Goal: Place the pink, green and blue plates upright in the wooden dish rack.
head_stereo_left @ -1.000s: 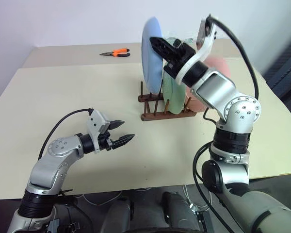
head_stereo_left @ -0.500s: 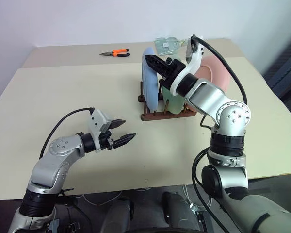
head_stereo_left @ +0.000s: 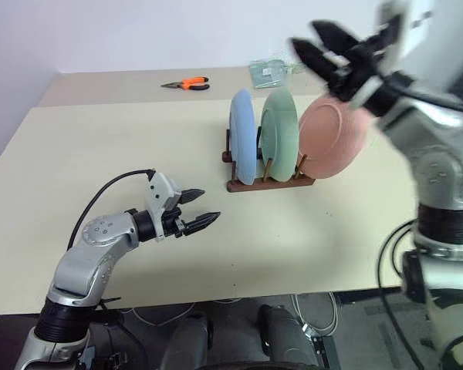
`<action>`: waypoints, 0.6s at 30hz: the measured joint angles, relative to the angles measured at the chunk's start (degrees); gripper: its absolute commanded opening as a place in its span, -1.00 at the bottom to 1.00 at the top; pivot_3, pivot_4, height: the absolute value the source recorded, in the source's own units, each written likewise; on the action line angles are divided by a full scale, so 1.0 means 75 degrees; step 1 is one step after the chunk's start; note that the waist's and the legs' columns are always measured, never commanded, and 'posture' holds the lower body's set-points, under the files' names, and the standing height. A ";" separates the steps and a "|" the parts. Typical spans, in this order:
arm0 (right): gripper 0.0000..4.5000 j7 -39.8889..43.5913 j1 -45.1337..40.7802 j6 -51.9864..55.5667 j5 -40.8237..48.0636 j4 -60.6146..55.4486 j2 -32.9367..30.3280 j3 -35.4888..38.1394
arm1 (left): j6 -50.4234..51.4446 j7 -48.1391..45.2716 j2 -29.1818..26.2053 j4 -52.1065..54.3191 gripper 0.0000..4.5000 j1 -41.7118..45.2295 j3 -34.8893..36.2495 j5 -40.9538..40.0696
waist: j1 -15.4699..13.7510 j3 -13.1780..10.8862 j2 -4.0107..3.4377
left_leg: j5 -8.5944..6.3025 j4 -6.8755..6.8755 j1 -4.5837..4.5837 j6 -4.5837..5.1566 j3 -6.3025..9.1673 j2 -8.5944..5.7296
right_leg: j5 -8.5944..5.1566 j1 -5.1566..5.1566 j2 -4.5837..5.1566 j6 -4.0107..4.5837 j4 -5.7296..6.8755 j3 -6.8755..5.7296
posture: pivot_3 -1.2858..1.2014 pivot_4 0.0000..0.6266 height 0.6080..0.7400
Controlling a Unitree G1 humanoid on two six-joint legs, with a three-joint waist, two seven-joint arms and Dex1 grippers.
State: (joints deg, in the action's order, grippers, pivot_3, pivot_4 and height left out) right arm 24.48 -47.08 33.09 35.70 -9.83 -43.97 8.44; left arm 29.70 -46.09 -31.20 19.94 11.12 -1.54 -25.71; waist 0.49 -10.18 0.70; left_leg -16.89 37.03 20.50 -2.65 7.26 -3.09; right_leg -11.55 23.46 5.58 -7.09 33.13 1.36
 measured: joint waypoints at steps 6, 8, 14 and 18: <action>-0.97 0.0462 0.2394 -0.1269 -0.2717 0.1209 -0.2180 -0.0132 | -0.0017 -0.0179 0.0080 -0.0099 0.57 0.0184 -0.0251 0.0004 | 0.0057 -0.0003 -0.0001 | -0.0003 -0.0004 -0.0009 0.0004 -0.0035 0.0004 | -0.0002 0.0003 0.0007 -0.0002 -0.0003 0.0011 | 0.03 -0.52 1.00; -0.97 0.0609 0.2749 -0.1547 -0.3119 0.1363 -0.2148 -0.0270 | -0.0019 -0.0221 0.0171 -0.0207 0.57 0.0365 -0.0341 0.0013 | 0.0131 -0.0006 -0.0007 | -0.0003 -0.0004 -0.0018 0.0004 -0.0058 0.0010 | 0.0001 0.0006 0.0006 0.0000 0.0011 0.0025 | 0.03 -0.52 1.00; -0.97 0.1169 0.2849 -0.2283 -0.3536 0.1331 -0.1607 -0.0666 | -0.0068 -0.0303 0.0199 -0.0253 0.57 0.0561 -0.0476 0.0033 | 0.0223 -0.0010 -0.0003 | -0.0003 -0.0002 -0.0018 0.0004 -0.0055 0.0015 | 0.0003 0.0004 0.0002 -0.0001 0.0009 0.0025 | 0.03 -0.52 1.00; -0.97 0.1570 0.2698 -0.2130 -0.3296 0.0920 -0.1150 -0.0719 | -0.0068 -0.0294 0.0182 -0.0235 0.57 0.0526 -0.0471 0.0030 | 0.0177 -0.0013 0.0001 | -0.0003 0.0000 -0.0014 0.0004 -0.0051 0.0011 | 0.0021 0.0005 0.0004 0.0024 0.0007 0.0025 | 0.03 -0.52 1.00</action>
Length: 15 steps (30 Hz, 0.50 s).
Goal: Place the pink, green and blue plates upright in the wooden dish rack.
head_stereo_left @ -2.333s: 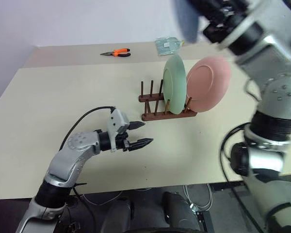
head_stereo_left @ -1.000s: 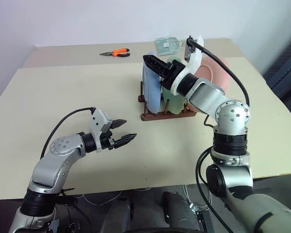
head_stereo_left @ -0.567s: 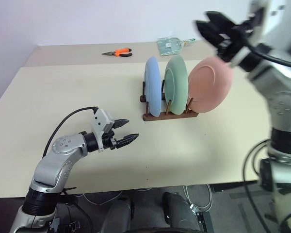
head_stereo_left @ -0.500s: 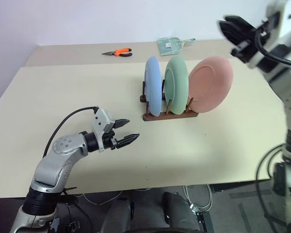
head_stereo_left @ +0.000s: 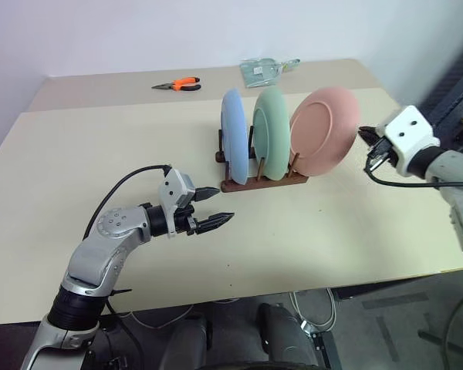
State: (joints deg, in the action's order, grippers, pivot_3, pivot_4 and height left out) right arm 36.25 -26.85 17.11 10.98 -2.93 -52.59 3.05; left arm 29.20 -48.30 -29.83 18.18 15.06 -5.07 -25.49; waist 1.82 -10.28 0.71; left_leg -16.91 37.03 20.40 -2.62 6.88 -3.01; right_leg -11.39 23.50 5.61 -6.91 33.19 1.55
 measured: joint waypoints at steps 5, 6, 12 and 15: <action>-0.97 0.0249 -0.0194 0.0244 0.0152 -0.0345 0.0046 0.0123 | 0.0016 0.0074 -0.0012 0.0045 0.57 -0.0192 -0.0001 -0.0001 | -0.0154 -0.0005 0.0015 | 0.0000 0.0006 -0.0001 0.0000 0.0007 0.0000 | -0.0014 -0.0005 0.0000 -0.0017 0.0000 -0.0006 | 0.03 -0.52 1.00; -0.97 0.0259 -0.0187 0.0305 0.0152 -0.0348 0.0067 0.0129 | 0.0016 0.0095 -0.0010 0.0063 0.57 -0.0204 -0.0001 -0.0001 | -0.0178 -0.0006 0.0016 | 0.0000 0.0011 0.0003 0.0000 0.0010 -0.0001 | -0.0017 -0.0005 0.0000 -0.0022 0.0000 -0.0007 | 0.03 -0.52 1.00; -0.97 0.0081 -0.0073 0.0429 0.0006 -0.0065 0.0068 0.0446 | 0.0010 0.0183 0.0000 0.0064 0.57 -0.0228 0.0002 0.0006 | -0.0164 -0.0006 0.0017 | 0.0000 0.0009 0.0004 0.0000 0.0011 -0.0004 | 0.0000 -0.0005 0.0002 0.0005 -0.0003 -0.0006 | 0.03 -0.52 1.00; -0.97 0.0017 0.0294 0.0110 -0.0156 0.0568 0.0034 0.0822 | -0.0109 0.0443 -0.0098 -0.0076 0.57 -0.0293 0.0239 0.0135 | -0.0166 -0.0005 0.0020 | 0.0000 0.0006 0.0002 0.0000 0.0012 -0.0003 | -0.0001 -0.0006 0.0001 0.0005 -0.0003 -0.0009 | 0.03 -0.52 1.00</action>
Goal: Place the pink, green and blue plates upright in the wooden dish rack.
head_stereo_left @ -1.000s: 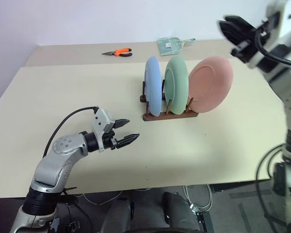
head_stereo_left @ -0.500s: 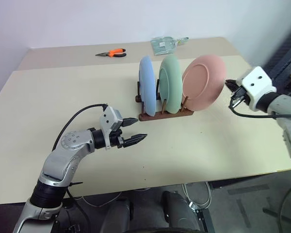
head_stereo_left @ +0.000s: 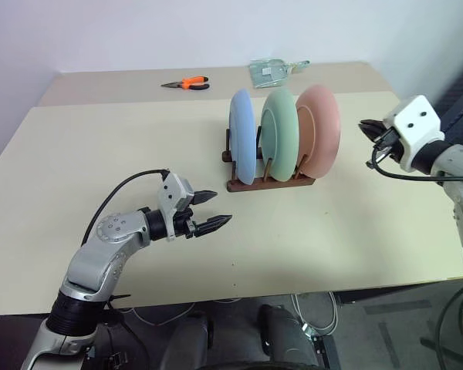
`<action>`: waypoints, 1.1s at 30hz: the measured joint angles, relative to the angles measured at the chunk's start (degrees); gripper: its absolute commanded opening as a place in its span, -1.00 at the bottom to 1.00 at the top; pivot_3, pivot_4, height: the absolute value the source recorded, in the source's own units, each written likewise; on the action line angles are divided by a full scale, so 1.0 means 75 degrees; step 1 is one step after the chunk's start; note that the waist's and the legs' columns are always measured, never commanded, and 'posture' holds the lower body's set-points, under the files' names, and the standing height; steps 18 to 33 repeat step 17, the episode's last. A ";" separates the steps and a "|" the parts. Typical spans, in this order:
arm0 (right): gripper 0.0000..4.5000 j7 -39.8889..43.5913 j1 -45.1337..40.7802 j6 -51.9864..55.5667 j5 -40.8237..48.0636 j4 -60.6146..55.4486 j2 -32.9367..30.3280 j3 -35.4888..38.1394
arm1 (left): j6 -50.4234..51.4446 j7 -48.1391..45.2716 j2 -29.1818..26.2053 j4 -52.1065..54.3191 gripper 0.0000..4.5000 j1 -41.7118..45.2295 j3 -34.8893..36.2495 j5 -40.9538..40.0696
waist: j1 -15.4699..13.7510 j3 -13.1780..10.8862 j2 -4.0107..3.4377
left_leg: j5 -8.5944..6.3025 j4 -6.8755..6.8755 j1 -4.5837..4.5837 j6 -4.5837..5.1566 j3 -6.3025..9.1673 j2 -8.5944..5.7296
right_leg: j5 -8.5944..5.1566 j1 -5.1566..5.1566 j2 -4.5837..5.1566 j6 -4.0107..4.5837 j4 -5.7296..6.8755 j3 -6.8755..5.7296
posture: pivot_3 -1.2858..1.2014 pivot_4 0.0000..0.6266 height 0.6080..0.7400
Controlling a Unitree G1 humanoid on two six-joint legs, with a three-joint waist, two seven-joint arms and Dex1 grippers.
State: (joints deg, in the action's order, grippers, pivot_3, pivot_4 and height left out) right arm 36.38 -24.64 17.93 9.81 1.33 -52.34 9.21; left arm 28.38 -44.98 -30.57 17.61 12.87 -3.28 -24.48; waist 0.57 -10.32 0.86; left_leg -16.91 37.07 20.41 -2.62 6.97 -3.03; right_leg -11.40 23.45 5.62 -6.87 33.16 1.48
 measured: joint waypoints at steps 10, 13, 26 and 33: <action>-0.97 0.0719 0.0830 -0.0963 0.0874 0.1465 0.0690 0.1220 | -0.1216 0.0736 -0.1171 -0.1359 0.57 -0.1138 0.1391 0.1251 | 0.0048 0.0002 -0.0002 | 0.0000 -0.0007 -0.0009 0.0000 -0.0008 0.0005 | 0.0001 0.0000 -0.0001 -0.0001 0.0003 0.0002 | 0.03 -0.52 1.00; -0.97 0.0813 0.1149 -0.1095 0.0892 0.1643 0.1057 0.1097 | -0.1403 0.0859 -0.1151 -0.1432 0.57 -0.1585 0.1711 0.1340 | 0.0013 0.0000 -0.0003 | 0.0000 -0.0003 -0.0004 0.0000 -0.0006 0.0004 | 0.0001 0.0001 0.0001 -0.0001 0.0004 0.0002 | 0.03 -0.52 1.00; -0.97 0.0729 0.0976 -0.1011 0.0984 0.1679 0.1435 0.0997 | -0.1509 0.1029 -0.0932 -0.1292 0.57 -0.1829 0.1886 0.1336 | 0.0018 -0.0002 -0.0008 | 0.0000 0.0002 -0.0007 0.0000 -0.0006 0.0004 | 0.0001 -0.0001 0.0002 -0.0001 0.0007 0.0002 | 0.03 -0.52 1.00; -0.97 0.0729 0.0976 -0.1011 0.0984 0.1679 0.1435 0.0997 | -0.1509 0.1029 -0.0932 -0.1292 0.57 -0.1829 0.1886 0.1336 | 0.0018 -0.0002 -0.0008 | 0.0000 0.0002 -0.0007 0.0000 -0.0006 0.0004 | 0.0001 -0.0001 0.0002 -0.0001 0.0007 0.0002 | 0.03 -0.52 1.00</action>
